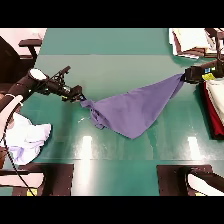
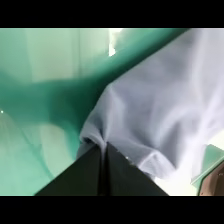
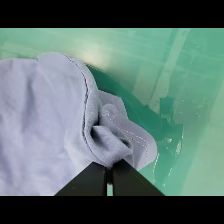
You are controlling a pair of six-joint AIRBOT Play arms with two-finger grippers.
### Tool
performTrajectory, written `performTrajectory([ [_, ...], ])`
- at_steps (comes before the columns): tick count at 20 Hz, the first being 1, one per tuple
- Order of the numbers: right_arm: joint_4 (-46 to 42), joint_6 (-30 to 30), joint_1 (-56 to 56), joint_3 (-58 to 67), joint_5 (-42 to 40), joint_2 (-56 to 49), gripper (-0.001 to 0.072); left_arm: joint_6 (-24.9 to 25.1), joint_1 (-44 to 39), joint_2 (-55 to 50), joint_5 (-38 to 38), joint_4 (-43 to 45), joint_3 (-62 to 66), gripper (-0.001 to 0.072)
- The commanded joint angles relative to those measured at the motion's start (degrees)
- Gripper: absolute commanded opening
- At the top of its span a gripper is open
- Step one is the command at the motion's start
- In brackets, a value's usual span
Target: Fold the shirts.
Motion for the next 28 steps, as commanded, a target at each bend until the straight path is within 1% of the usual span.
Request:
performTrajectory([
  [1,-0.24,-0.04,-0.02,1.49,-0.24,0.04,0.0017,0.28,-0.07,1.79,-2.51,-0.52,5.7,0.0023],
  [4,-0.2,-0.04,-1.03,9.35,-0.44,0.04,0.0017,0.26,-0.04,8.98,-0.7,0.17,14.88,0.0024],
  [8,-0.5,-0.09,-1.05,25.99,0.26,0.07,0.0017,0.26,-0.07,21.2,0.46,3.69,30.36,0.0024],
  [11,-0.55,-0.09,-1.07,37.51,1.99,0.2,0.0017,0.24,-0.07,29.38,0.85,7.63,38.84,0.0023],
  [13,-0.63,-0.09,-1.07,39.45,0.61,2.58,0.0017,-0.31,-0.07,34.07,2.01,10.32,42.25,0.0023],
  [16,-3.39,-0.04,-1.07,34.18,-4.98,9.27,0.0016,-1.73,-0.07,38.38,4.72,12.26,45.29,0.0023],
  [19,-6.82,0.63,-1.07,31.91,-6.49,13.05,0.0016,-1.92,-0.07,38.95,5.42,13.68,48.5,0.0022],
  [21,-7.02,0.63,-1.07,34.05,-5.03,12.13,0.0016,-4.2,-0.07,38.36,5.27,17.22,48.46,0.0023],
  [23,-7.04,0.63,-1.07,37.7,-2.23,8.48,0.0016,-6.32,-0.07,36.06,1.4,22.77,48.41,0.0023],
  [25,-7.04,0.63,-1.07,39.17,0.13,4.04,0.0016,-7.72,-0.07,31.76,-4.92,26.82,48.41,0.0023],
  [27,-7.02,0.63,-1.07,36.83,0.9,-0.57,0.0016,-7.69,-0.07,25.49,-11.5,27.45,47.78,0.0023],
  [28,-7.02,0.63,-1.07,34.16,0.9,-2.93,0.0016,-7.72,-0.07,22.38,-12.57,27.34,45.83,0.0024],
])
